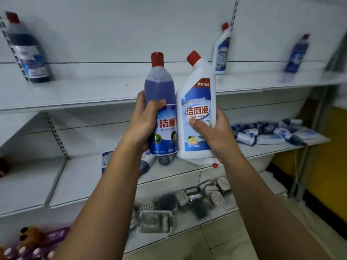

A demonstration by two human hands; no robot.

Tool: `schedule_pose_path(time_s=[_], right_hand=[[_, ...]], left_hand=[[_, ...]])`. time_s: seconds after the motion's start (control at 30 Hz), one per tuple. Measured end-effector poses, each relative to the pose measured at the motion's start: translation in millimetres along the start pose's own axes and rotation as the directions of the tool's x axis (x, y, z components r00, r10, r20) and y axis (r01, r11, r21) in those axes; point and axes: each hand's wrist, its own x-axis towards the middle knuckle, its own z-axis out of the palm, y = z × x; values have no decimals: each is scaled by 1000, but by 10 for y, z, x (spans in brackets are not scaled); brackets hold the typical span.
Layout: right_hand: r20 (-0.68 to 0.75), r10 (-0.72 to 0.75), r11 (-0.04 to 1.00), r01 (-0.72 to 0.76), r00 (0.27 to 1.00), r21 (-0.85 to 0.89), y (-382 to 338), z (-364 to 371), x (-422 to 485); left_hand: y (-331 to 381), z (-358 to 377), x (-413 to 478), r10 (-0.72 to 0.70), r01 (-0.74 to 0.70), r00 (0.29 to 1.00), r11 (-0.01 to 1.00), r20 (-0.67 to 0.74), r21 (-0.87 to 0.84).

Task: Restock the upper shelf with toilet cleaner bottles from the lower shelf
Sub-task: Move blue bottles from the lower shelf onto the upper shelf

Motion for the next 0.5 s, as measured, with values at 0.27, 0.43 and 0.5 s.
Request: schedule_pose_path(time_s=[0.27, 0.43, 0.5], right_hand=[[-134, -85, 993, 73, 987, -92, -70, -697, 647], [-177, -150, 985, 131, 973, -115, -147, -1063, 1225], [-196, -178, 978, 152, 964, -143, -164, -1212, 1487]], left_hand=[[-135, 757, 797, 96, -98, 984, 995, 148, 0], [-225, 1186, 1389, 126, -131, 962, 991, 242, 4], [-259, 1348, 1640, 147, -153, 958, 988, 248, 8]])
